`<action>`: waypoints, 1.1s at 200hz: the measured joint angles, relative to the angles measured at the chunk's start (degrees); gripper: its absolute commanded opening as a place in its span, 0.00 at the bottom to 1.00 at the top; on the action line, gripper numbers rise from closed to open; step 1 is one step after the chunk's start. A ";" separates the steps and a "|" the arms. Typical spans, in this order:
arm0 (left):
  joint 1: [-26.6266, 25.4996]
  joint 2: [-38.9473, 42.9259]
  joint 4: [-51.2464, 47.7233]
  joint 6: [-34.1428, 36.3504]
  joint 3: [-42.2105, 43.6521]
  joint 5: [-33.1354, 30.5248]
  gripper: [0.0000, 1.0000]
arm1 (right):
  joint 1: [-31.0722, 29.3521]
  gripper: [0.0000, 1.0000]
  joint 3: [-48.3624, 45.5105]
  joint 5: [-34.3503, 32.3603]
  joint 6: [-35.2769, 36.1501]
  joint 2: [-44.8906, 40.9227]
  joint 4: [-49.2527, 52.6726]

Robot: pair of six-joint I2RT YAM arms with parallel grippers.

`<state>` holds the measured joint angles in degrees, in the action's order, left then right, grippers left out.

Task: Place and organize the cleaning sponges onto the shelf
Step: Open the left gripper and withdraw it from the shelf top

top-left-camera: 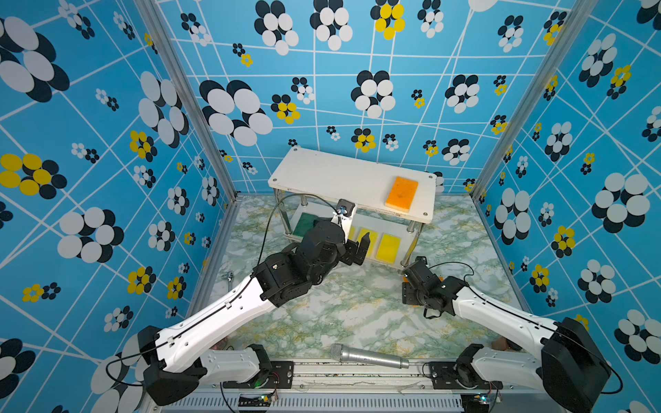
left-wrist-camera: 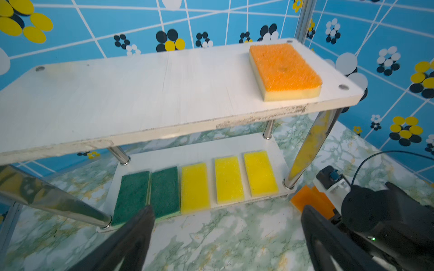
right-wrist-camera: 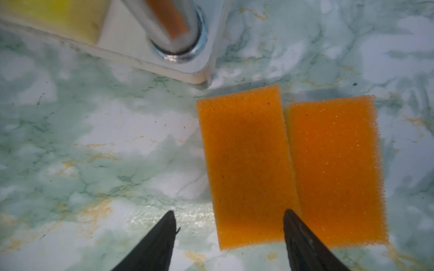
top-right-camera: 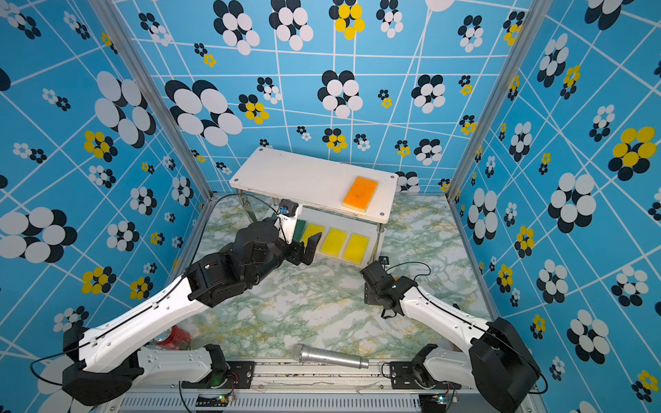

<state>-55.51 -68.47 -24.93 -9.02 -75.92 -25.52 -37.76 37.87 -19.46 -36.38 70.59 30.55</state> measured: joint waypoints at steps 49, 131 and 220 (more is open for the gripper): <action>3.08 3.96 0.15 -2.43 6.91 1.88 0.99 | -0.09 0.74 0.00 -3.10 -2.01 0.07 -0.76; 5.20 5.79 0.92 -4.96 9.99 3.17 0.99 | -0.09 0.75 0.00 -6.64 -4.48 0.28 -0.70; 6.29 5.79 0.55 -7.30 12.63 4.15 0.99 | 0.15 0.75 -0.26 -4.63 -6.27 8.87 -1.84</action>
<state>-49.21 -62.67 -24.38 -16.32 -63.29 -21.37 -37.60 37.60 -24.10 -42.65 79.46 28.71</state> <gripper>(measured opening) 0.990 0.751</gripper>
